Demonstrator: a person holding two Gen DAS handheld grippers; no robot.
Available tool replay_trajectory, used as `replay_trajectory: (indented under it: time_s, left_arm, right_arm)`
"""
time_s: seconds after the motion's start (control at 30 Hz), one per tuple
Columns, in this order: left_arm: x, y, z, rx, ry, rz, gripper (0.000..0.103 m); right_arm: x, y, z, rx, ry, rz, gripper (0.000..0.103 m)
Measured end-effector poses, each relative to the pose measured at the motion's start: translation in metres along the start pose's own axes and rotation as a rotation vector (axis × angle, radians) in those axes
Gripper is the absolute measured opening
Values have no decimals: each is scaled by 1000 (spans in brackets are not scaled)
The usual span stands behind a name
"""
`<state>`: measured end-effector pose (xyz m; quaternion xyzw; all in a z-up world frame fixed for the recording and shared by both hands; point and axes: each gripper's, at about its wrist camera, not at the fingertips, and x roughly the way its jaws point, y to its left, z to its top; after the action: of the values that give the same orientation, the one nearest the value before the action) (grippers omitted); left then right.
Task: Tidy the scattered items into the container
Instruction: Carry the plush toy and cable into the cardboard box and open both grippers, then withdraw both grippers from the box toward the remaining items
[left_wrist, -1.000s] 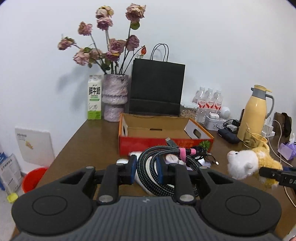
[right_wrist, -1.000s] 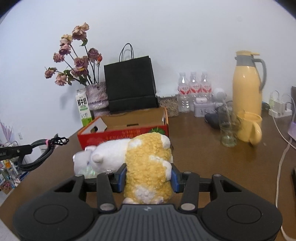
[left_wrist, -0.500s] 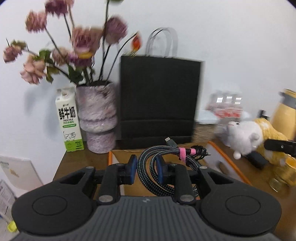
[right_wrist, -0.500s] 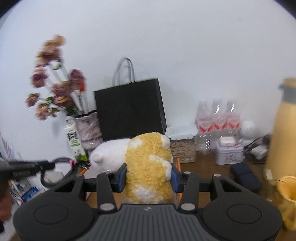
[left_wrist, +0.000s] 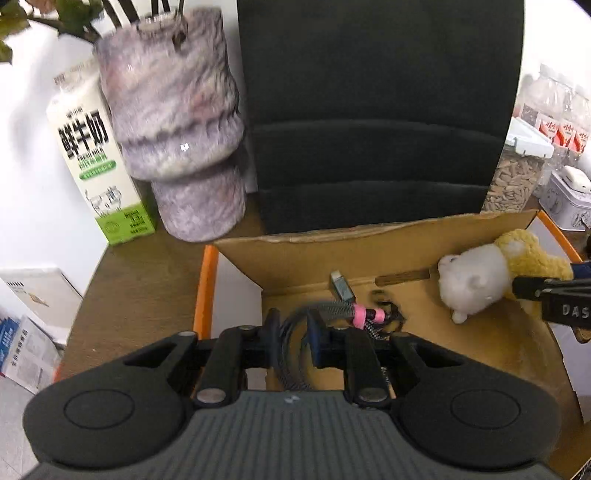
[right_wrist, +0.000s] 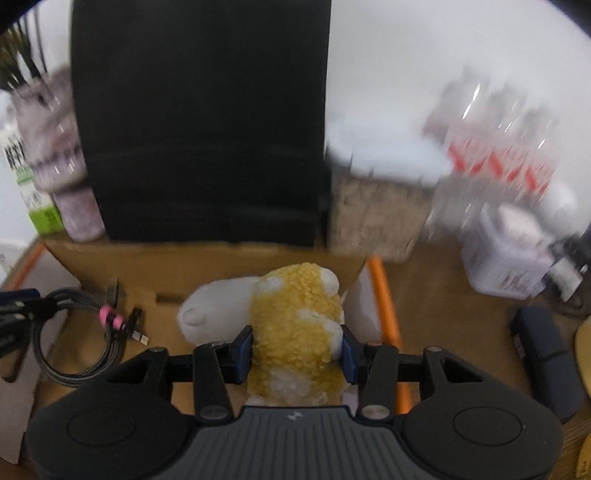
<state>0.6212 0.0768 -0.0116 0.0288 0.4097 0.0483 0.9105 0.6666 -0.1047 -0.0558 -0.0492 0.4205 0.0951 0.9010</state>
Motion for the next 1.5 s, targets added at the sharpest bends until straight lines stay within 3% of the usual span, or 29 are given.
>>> replay_trajectory:
  time_s: [0.23, 0.4, 0.57, 0.67, 0.83, 1.07, 1.23, 1.5]
  left_arm:
    - [8, 8, 2, -25, 47, 3, 20]
    - [-21, 13, 7, -35, 16, 5, 29]
    - [-69, 23, 15, -66, -24, 26, 68]
    - [-101, 32, 12, -100, -34, 38, 81]
    - [-153, 42, -1, -138, -37, 58, 86]
    - [-228, 44, -28, -111, -133, 89, 101]
    - [-258, 39, -72, -102, -140, 63, 102]
    - [-304, 32, -138, -34, -158, 39, 102]
  right_arm:
    - [15, 3, -4, -52, 42, -37, 55]
    - [-4, 3, 4, -26, 31, -19, 63]
    - [-55, 2, 16, -50, -20, -20, 70]
    - [-86, -4, 18, -43, -39, -11, 77]
    - [-141, -15, 7, -38, -58, -3, 79]
    - [-218, -25, -25, -79, -123, 2, 86]
    - [-260, -35, -50, -73, -169, 26, 88]
    - [-292, -38, -111, -113, -151, 94, 88]
